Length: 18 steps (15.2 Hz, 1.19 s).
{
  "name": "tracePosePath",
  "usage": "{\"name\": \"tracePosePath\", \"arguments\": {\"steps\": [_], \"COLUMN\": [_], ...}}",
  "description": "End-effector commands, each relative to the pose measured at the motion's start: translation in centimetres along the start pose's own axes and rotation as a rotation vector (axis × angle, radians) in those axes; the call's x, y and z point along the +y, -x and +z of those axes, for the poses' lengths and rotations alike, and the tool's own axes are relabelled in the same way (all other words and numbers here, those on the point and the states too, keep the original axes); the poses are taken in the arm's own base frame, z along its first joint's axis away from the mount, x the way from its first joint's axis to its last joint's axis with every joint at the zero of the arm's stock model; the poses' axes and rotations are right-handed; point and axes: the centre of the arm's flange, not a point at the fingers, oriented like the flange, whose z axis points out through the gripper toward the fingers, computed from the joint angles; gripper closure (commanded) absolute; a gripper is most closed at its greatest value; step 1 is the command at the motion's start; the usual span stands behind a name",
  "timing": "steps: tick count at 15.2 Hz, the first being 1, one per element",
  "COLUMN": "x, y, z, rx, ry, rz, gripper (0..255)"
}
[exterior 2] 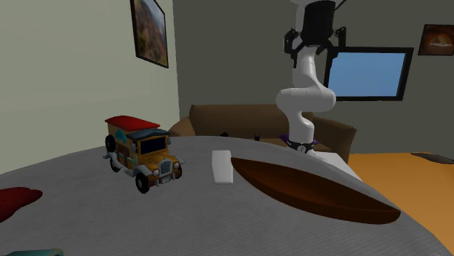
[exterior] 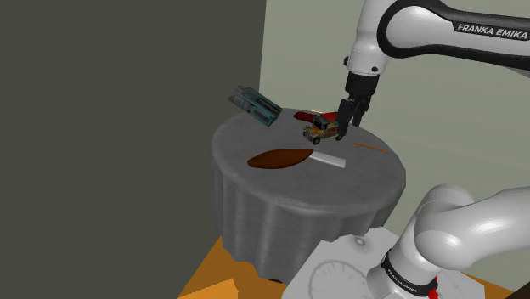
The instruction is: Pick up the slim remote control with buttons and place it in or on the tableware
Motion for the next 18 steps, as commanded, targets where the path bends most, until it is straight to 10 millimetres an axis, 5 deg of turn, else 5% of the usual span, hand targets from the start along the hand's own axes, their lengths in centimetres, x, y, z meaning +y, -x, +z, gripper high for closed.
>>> {"name": "tracePosePath", "arguments": {"steps": [1,18], "x": [0.0,14.5], "y": [0.0,-8.5], "z": [0.0,14.7], "rx": [0.0,0.026], "ry": [0.0,-0.006], "rz": [0.0,-0.238], "gripper": [0,0]}}
